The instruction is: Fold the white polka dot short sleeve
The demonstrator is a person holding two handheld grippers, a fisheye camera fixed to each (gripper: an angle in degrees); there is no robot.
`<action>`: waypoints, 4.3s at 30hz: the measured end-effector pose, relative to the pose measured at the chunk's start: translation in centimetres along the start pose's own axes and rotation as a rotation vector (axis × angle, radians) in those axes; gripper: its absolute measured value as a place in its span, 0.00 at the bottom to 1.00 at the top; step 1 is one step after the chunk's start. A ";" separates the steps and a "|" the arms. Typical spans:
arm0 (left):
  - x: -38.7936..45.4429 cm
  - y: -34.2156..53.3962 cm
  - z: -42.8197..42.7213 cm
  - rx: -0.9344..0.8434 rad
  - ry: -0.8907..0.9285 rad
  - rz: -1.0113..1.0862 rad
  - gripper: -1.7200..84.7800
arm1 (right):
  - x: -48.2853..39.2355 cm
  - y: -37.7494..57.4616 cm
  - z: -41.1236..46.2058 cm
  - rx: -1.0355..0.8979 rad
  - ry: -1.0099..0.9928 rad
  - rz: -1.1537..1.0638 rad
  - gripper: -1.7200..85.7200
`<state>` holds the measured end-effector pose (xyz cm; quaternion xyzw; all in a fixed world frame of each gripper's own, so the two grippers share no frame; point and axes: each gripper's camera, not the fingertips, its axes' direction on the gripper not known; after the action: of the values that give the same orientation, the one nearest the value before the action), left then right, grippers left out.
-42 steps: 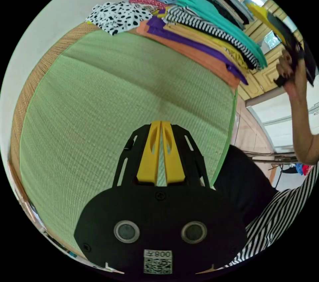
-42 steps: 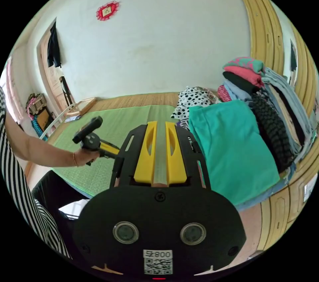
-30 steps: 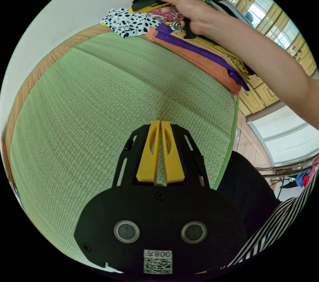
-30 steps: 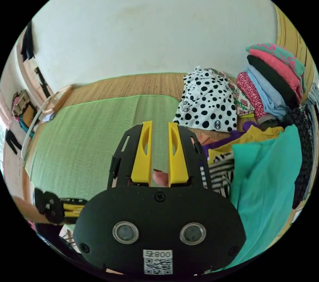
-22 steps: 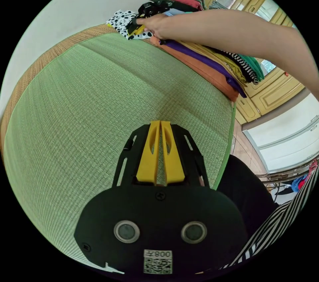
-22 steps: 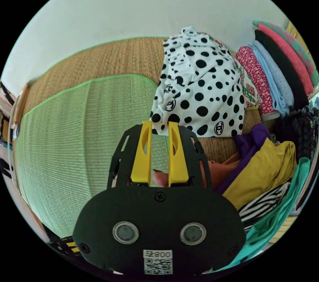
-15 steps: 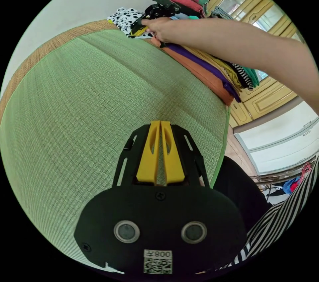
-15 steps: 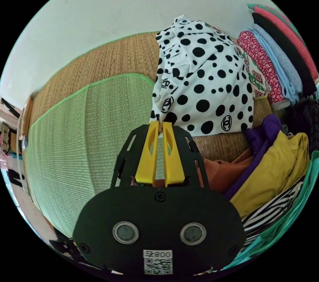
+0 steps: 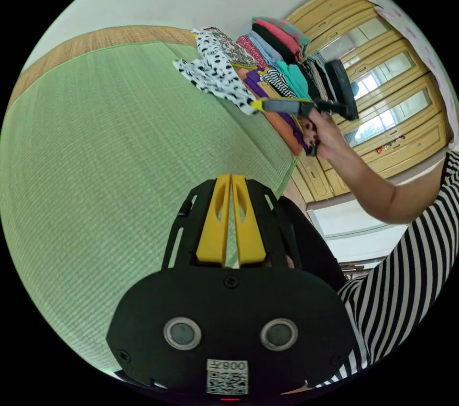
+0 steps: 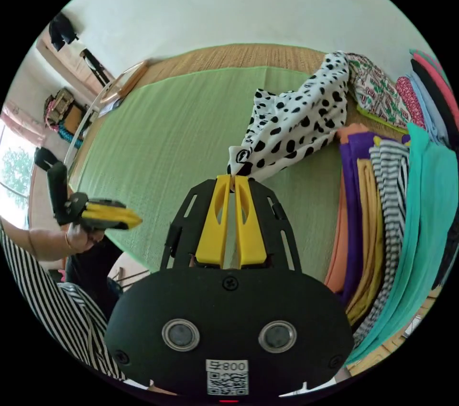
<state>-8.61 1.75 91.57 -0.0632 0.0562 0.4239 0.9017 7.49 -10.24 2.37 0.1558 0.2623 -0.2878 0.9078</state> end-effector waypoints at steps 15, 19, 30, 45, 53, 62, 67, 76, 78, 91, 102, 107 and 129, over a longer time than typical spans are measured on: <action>5.1 -7.5 -5.2 0.057 -0.040 0.015 0.04 | 1.1 13.3 -4.0 -0.055 -0.189 0.173 0.03; 6.0 -13.4 -3.3 -0.045 -0.095 0.055 0.06 | 2.5 13.5 -4.2 -0.057 -0.200 0.181 0.03; 8.3 -17.2 -3.3 -0.190 -0.145 0.098 0.05 | 5.9 14.8 -5.3 -0.062 -0.218 0.209 0.04; 19.0 -9.7 -16.7 0.033 0.175 0.046 0.04 | 0.7 9.2 -12.1 0.157 -0.387 0.053 0.11; 25.8 -11.2 -19.1 0.001 0.123 0.217 0.04 | 2.4 8.6 -12.8 0.099 -0.393 0.190 0.11; 28.3 -14.9 -21.0 -0.012 0.184 0.231 0.04 | 4.7 7.7 -13.8 -0.005 -0.439 0.200 0.06; 23.7 -19.0 -23.1 0.081 0.248 0.035 0.06 | 6.9 8.8 -17.2 0.067 -0.486 0.219 0.04; 14.2 -30.9 -17.9 0.084 0.555 -0.451 0.15 | 9.3 8.7 -22.5 0.154 -0.541 0.220 0.04; 13.7 -32.4 -17.2 0.072 0.556 -0.514 0.15 | 9.4 8.3 -23.5 0.163 -0.549 0.211 0.04; 21.3 -37.6 -22.8 0.140 0.617 -0.533 0.06 | 10.1 6.4 -29.5 0.180 -0.557 0.184 0.04; 35.6 -33.2 -44.3 0.424 0.642 -0.295 0.05 | 6.7 4.4 -41.4 0.352 -0.410 0.074 0.04; 45.0 -28.9 -55.6 0.576 0.586 -0.159 0.05 | 2.2 2.5 -47.2 0.429 -0.349 -0.048 0.04; 86.7 -12.9 -79.9 1.067 0.130 0.402 0.05 | -16.8 3.5 -71.8 0.875 -0.307 -0.508 0.04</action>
<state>52.50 46.33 0.20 0.3866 0.3284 0.4953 0.7052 -29.85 31.12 -46.11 0.4078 0.0110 -0.6009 0.6874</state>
